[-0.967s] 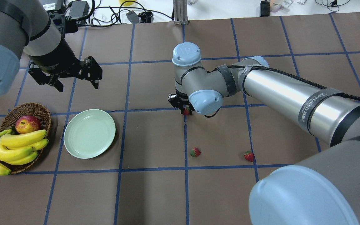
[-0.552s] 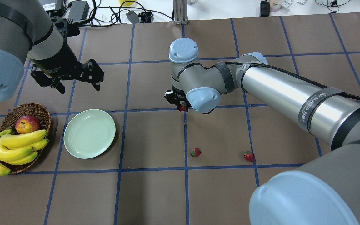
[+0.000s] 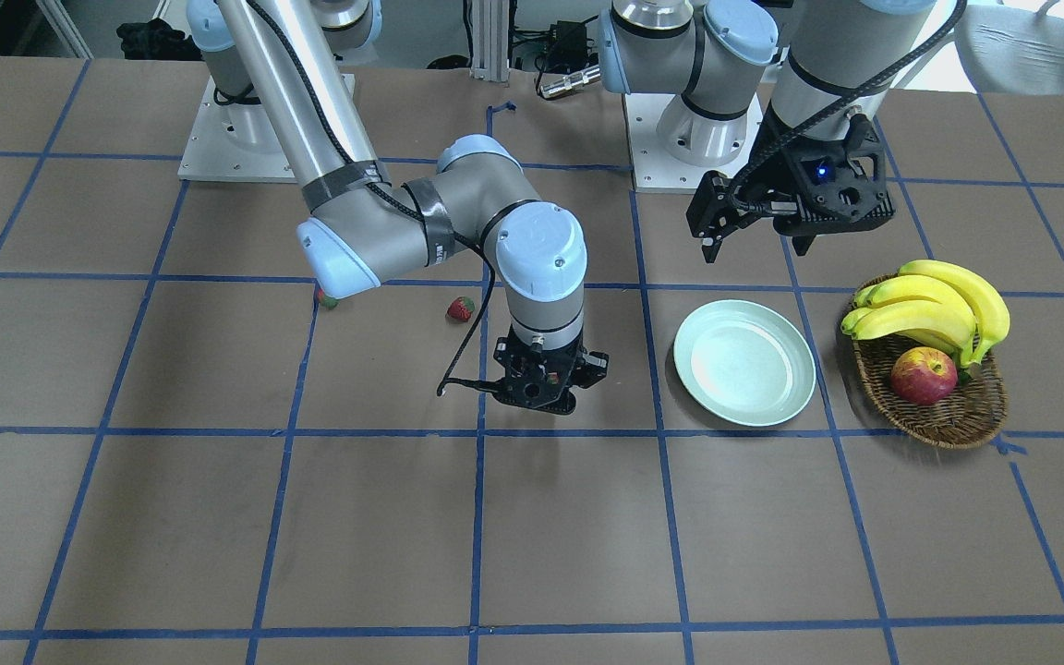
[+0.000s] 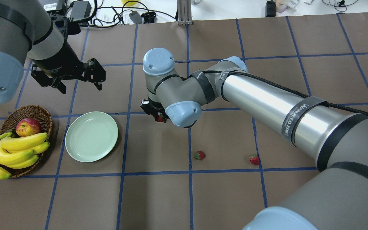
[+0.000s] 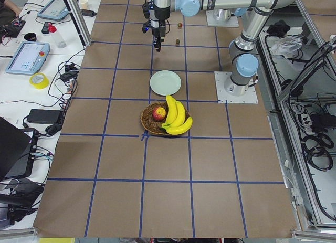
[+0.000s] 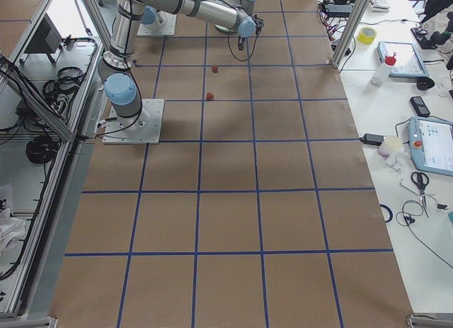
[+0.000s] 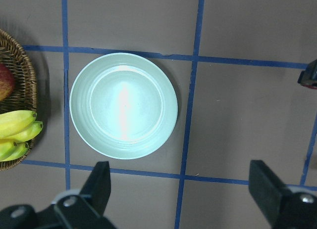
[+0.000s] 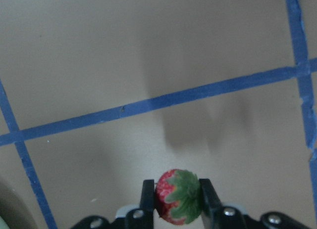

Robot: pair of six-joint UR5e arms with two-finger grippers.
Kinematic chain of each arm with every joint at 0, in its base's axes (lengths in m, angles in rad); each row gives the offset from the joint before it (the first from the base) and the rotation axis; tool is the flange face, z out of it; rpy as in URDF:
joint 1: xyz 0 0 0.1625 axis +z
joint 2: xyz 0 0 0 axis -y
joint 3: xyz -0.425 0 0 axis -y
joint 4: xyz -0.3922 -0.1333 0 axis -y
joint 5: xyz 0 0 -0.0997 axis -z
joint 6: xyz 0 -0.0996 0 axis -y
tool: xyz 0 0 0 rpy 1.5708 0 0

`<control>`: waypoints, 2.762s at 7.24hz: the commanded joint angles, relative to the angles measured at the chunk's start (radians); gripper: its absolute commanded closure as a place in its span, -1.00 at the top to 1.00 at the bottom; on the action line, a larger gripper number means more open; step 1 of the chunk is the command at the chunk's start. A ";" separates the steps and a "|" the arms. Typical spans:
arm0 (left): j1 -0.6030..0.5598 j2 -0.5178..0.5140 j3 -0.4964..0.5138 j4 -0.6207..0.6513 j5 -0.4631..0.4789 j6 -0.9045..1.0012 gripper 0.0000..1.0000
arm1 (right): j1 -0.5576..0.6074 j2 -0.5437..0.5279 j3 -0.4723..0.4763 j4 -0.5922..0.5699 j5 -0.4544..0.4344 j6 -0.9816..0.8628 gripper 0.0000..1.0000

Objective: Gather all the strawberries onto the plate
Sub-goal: 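Carry the strawberry toward the plate and release it on the table, then move the right gripper to the middle strawberry and grasp it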

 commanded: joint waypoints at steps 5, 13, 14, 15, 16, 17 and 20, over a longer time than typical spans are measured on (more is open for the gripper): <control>0.023 -0.001 0.002 0.000 -0.004 0.035 1.00 | 0.020 0.000 0.022 0.000 0.046 0.016 1.00; 0.026 0.012 0.000 0.000 -0.025 0.036 1.00 | -0.103 -0.225 0.502 -0.212 -0.104 -0.211 0.93; 0.025 0.016 0.005 -0.006 -0.030 0.036 1.00 | -0.101 -0.225 0.512 -0.203 -0.104 -0.212 0.86; 0.024 0.019 0.002 -0.009 -0.026 0.036 1.00 | -0.101 -0.225 0.510 -0.200 -0.098 -0.217 0.65; 0.024 0.019 -0.001 -0.009 -0.022 0.036 1.00 | -0.101 -0.225 0.498 -0.192 -0.098 -0.285 0.32; 0.024 0.019 -0.004 -0.009 -0.016 0.036 1.00 | -0.101 -0.227 0.498 -0.172 -0.098 -0.298 0.22; 0.024 0.017 -0.007 -0.009 -0.018 0.036 1.00 | -0.101 -0.232 0.497 -0.119 -0.083 -0.326 0.23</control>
